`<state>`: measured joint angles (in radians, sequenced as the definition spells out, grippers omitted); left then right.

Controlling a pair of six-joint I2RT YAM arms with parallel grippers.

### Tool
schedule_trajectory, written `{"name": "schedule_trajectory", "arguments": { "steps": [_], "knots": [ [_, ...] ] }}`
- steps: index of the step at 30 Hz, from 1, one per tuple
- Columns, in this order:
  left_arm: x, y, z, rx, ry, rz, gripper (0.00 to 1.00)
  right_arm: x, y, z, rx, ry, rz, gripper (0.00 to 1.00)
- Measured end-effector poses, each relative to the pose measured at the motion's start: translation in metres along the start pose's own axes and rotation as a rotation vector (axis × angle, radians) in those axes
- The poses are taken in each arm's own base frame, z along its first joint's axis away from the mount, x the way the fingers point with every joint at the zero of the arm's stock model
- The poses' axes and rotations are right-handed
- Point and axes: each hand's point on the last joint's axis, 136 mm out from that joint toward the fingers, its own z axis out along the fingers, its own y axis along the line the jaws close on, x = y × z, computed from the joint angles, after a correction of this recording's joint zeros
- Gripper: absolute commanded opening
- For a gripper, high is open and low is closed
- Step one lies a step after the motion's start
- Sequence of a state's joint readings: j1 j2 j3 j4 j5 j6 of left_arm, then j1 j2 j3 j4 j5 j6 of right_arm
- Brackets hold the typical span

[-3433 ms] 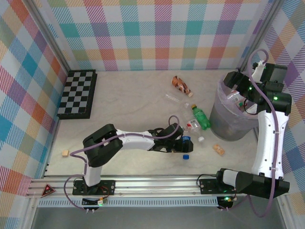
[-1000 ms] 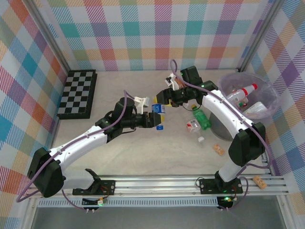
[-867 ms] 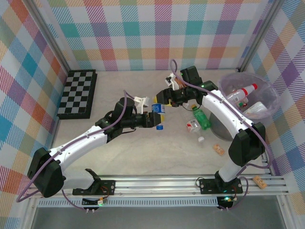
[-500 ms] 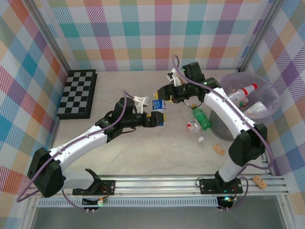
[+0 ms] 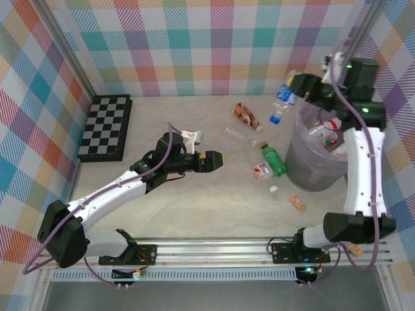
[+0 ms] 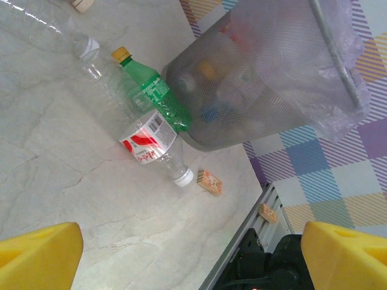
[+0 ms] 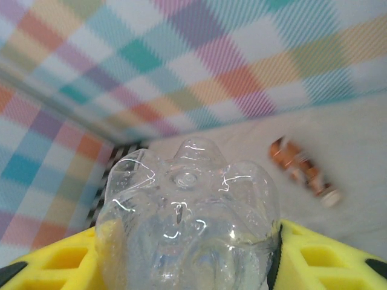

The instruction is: Put the plastic bottles in the bin

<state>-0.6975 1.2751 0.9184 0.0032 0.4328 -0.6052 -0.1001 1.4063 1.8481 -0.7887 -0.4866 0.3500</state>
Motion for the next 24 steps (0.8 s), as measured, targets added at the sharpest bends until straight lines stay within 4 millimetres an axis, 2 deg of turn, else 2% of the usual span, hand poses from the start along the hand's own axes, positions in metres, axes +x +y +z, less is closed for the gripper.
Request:
{"name": "schedule_trajectory", "arguments": {
  "steps": [2, 5, 10, 15, 20, 24],
  "knots": [
    [0.001, 0.003, 0.003, -0.006, 0.007, -0.004, 0.92, -0.019, -0.014, -0.027, 0.071, -0.091, -0.002, 0.37],
    [0.003, 0.008, 0.006, -0.021, 0.011, -0.012, 0.92, -0.037, -0.036, -0.055, 0.174, -0.181, 0.003, 0.36],
    [0.005, 0.019, 0.007, -0.06, 0.001, -0.03, 0.92, -0.051, -0.079, -0.078, 0.36, -0.259, 0.004, 0.35],
    [0.007, 0.03, 0.008, -0.1, -0.009, -0.063, 0.92, -0.044, -0.118, -0.069, 0.475, -0.263, 0.004, 0.34],
    [0.01, 0.038, 0.01, -0.124, -0.01, -0.093, 0.92, -0.013, -0.162, -0.044, 0.538, -0.2, 0.055, 0.34],
    [0.01, 0.041, 0.01, -0.135, -0.018, -0.096, 0.92, -0.003, -0.178, -0.027, 0.525, -0.173, 0.099, 0.34]
  ]
}}
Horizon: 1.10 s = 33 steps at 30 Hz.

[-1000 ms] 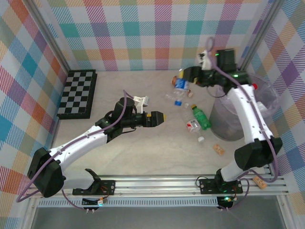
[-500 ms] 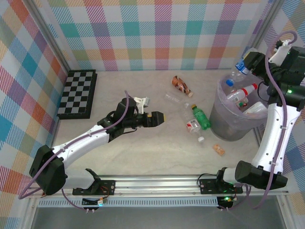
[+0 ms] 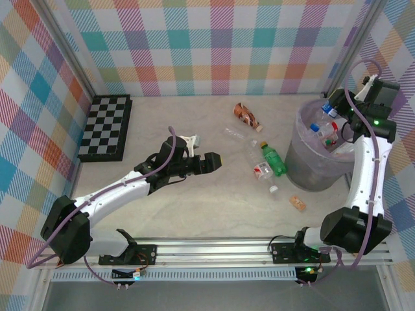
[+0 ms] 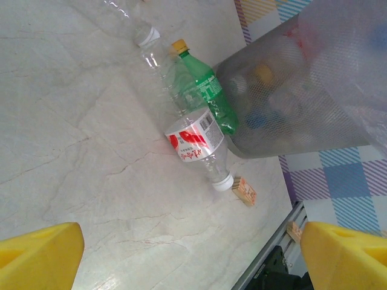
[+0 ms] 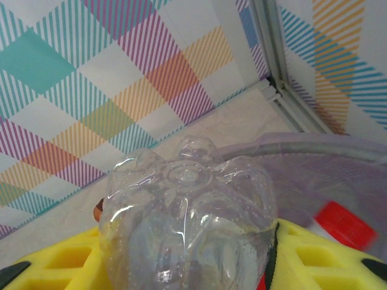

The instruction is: Put the plastic bottles in the bin

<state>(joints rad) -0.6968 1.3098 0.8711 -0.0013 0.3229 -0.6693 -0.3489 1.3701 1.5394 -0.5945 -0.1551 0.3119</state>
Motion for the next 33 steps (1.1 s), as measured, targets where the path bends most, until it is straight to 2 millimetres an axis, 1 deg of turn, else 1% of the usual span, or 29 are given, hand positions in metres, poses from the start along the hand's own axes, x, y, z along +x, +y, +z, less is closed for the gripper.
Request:
{"name": "schedule_trajectory", "arguments": {
  "steps": [4, 7, 9, 11, 15, 17, 18, 20, 25, 29, 33],
  "knots": [
    [-0.001, 0.002, 0.0, -0.009, -0.007, -0.001, 0.92, 0.008, 0.001, 0.016, -0.036, 0.035, 0.043, 0.35],
    [0.0, 0.004, 0.0, -0.016, -0.005, -0.003, 0.92, 0.018, -0.002, 0.03, -0.042, 0.078, 0.077, 0.37],
    [0.001, 0.005, 0.0, -0.022, -0.005, -0.005, 0.92, 0.029, -0.008, 0.039, -0.028, 0.116, 0.097, 0.38],
    [0.001, 0.007, 0.0, -0.027, -0.004, -0.006, 0.92, 0.044, -0.017, 0.047, -0.004, 0.168, 0.12, 0.4],
    [0.002, 0.009, 0.0, -0.036, 0.002, -0.01, 0.92, 0.06, -0.024, 0.056, 0.012, 0.222, 0.159, 0.42],
    [0.002, 0.009, 0.0, -0.036, 0.002, -0.01, 0.92, 0.064, -0.024, 0.056, 0.012, 0.234, 0.169, 0.45],
    [0.002, 0.009, 0.0, -0.036, 0.002, -0.011, 0.92, 0.064, -0.024, 0.056, 0.012, 0.235, 0.172, 0.49],
    [0.003, 0.009, 0.0, -0.038, 0.004, -0.011, 0.92, 0.065, -0.024, 0.056, 0.012, 0.236, 0.177, 0.61],
    [0.003, 0.01, 0.0, -0.041, 0.006, -0.013, 0.92, 0.063, -0.026, 0.051, 0.036, 0.239, 0.16, 0.78],
    [0.003, 0.01, 0.001, -0.041, 0.007, -0.019, 0.92, 0.049, -0.026, 0.039, 0.062, 0.214, 0.128, 0.84],
    [0.005, 0.014, 0.003, -0.049, 0.015, -0.032, 0.92, 0.035, -0.018, 0.019, 0.062, 0.178, 0.094, 0.87]
  ]
}}
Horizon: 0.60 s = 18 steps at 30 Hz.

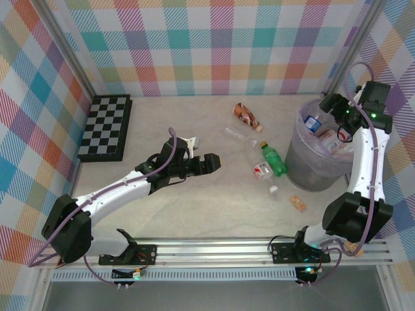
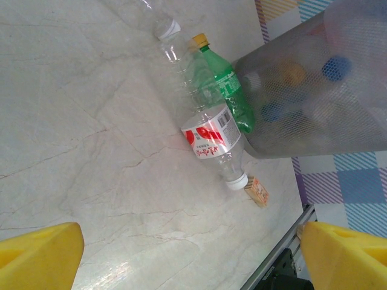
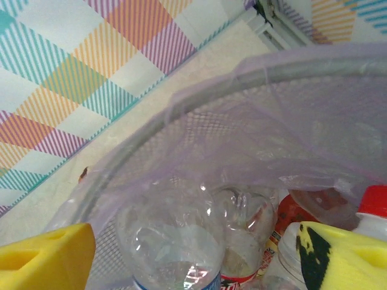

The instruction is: Put the plastic bottles in the bin

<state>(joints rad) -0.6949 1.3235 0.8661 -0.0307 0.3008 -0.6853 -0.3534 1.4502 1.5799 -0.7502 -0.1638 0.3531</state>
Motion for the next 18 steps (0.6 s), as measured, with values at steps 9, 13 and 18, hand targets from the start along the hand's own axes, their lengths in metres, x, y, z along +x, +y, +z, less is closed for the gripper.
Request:
{"name": "schedule_trajectory", "arguments": {
  "steps": [9, 13, 18],
  "knots": [
    [0.002, 0.004, 0.004, -0.01, 0.01, -0.015, 0.92, -0.007, 0.017, -0.033, -0.033, -0.031, -0.06, 0.87],
    [0.004, 0.01, 0.011, -0.028, 0.021, -0.044, 0.92, -0.003, 0.024, -0.041, -0.067, -0.013, -0.07, 0.87],
    [0.005, 0.022, 0.031, -0.07, 0.037, -0.142, 0.92, 0.007, 0.038, -0.065, -0.12, -0.01, -0.085, 0.88]
  ]
}}
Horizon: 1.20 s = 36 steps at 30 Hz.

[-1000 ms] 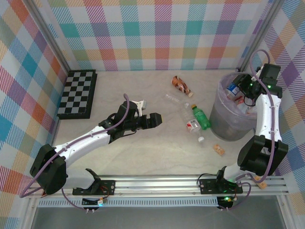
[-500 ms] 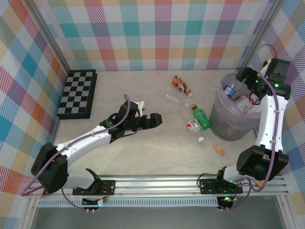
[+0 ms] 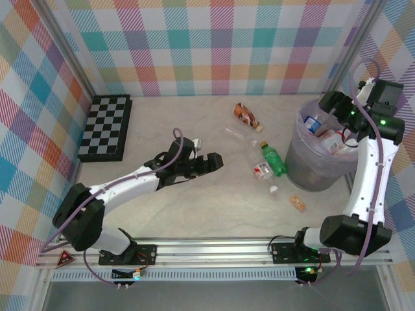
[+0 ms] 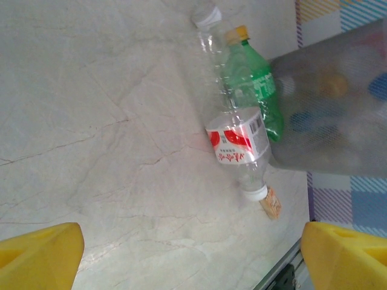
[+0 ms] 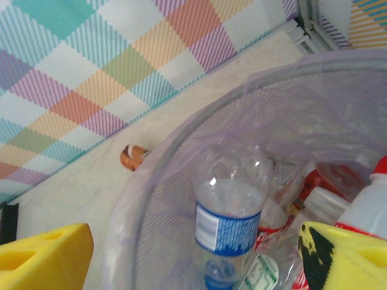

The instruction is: Put the plastic bottles in the bin

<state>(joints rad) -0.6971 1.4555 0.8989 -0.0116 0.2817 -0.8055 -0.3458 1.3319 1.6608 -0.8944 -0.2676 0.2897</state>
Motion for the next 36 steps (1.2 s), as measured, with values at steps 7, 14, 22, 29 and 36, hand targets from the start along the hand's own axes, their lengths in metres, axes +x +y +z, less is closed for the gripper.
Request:
{"name": "schedule_trajectory", "arguments": {
  "steps": [7, 14, 22, 29, 36],
  "knots": [
    [0.018, -0.017, 0.052, -0.005, 0.057, -0.085, 0.93, 0.011, 0.021, -0.023, -0.062, 0.0, -0.022, 0.88],
    [0.051, -0.049, 0.115, 0.039, 0.128, -0.156, 0.93, 0.02, 0.026, -0.028, -0.078, 0.018, -0.026, 0.88],
    [0.064, -0.056, 0.154, 0.052, 0.152, -0.251, 0.92, 0.022, 0.027, -0.031, -0.082, 0.016, -0.034, 0.88],
    [0.068, -0.059, 0.173, 0.08, 0.149, -0.332, 0.9, 0.025, 0.027, -0.032, -0.084, 0.02, -0.032, 0.88],
    [0.068, -0.068, 0.189, 0.11, 0.147, -0.372, 0.88, 0.024, 0.03, -0.039, -0.091, 0.002, -0.041, 0.88]
  ]
}}
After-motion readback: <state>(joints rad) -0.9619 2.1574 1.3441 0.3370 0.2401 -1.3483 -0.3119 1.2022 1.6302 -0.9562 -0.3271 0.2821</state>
